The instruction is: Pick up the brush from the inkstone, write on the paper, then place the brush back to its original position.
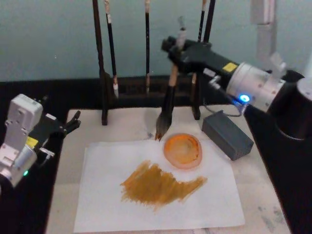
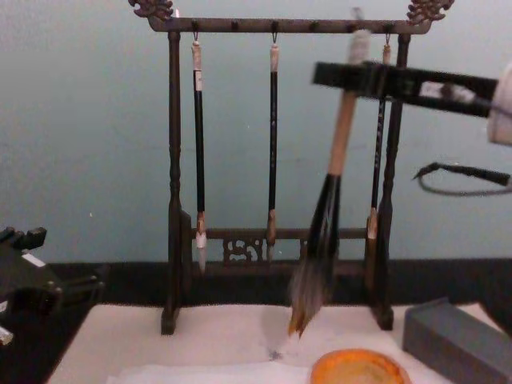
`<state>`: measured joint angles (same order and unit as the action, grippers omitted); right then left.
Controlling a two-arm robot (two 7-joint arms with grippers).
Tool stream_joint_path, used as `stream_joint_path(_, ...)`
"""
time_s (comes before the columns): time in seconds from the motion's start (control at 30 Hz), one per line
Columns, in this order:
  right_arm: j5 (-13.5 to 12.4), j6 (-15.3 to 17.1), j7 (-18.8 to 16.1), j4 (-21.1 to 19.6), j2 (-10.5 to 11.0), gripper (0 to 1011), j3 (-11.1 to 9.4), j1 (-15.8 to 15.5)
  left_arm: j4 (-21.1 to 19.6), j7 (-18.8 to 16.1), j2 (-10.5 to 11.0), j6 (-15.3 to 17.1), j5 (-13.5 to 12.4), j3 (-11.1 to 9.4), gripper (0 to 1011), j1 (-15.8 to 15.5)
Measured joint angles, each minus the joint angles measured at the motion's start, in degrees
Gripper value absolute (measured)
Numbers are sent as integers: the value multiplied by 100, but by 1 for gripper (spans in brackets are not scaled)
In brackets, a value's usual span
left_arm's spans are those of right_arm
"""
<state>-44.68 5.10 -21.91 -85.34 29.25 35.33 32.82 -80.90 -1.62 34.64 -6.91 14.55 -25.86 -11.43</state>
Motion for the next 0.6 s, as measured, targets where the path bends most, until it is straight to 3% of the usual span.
stream_joint_path(0.1,410,-72,-2,-124,33,151,190,7,0,0,0,0,0,0,1010,0)
stream_joint_path(0.23,683,-116,8,-216,60,151,292,-70,0,0,0,0,0,0,1010,0)
stream_joint_path(0.6,812,-119,-17,-270,73,151,205,-326,0,0,0,0,0,0,1010,0)
